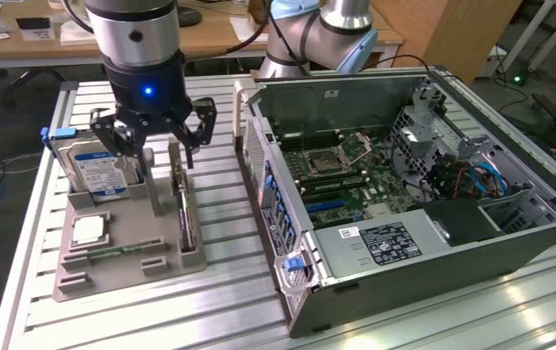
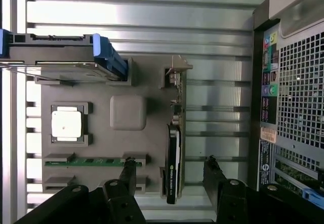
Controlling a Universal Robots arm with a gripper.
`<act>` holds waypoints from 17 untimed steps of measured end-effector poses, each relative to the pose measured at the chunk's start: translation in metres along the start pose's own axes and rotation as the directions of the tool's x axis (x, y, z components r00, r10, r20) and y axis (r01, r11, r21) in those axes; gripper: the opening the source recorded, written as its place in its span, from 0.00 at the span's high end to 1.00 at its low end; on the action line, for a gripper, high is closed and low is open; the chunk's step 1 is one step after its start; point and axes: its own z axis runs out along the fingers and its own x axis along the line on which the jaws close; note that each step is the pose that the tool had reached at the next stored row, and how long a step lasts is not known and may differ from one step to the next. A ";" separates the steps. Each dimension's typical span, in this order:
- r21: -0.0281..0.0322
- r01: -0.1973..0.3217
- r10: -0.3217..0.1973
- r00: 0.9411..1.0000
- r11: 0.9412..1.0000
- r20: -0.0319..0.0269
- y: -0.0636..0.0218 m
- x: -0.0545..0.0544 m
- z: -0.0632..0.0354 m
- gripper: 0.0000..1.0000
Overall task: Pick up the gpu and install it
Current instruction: 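Pick up the gpu and move the gpu toward the slot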
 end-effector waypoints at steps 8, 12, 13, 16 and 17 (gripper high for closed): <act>0.000 0.000 0.000 1.000 1.000 0.000 -0.0028 -0.001 0.0098 0.35; 0.000 0.000 0.000 1.000 1.000 0.000 -0.0036 -0.002 0.0150 0.35; 0.000 0.000 0.000 1.000 1.000 0.000 -0.0037 -0.002 0.0161 0.35; 0.000 0.000 0.000 1.000 1.000 0.000 -0.0041 -0.002 0.0196 0.35; 0.000 0.000 0.000 1.000 1.000 0.000 -0.0041 -0.002 0.0209 0.35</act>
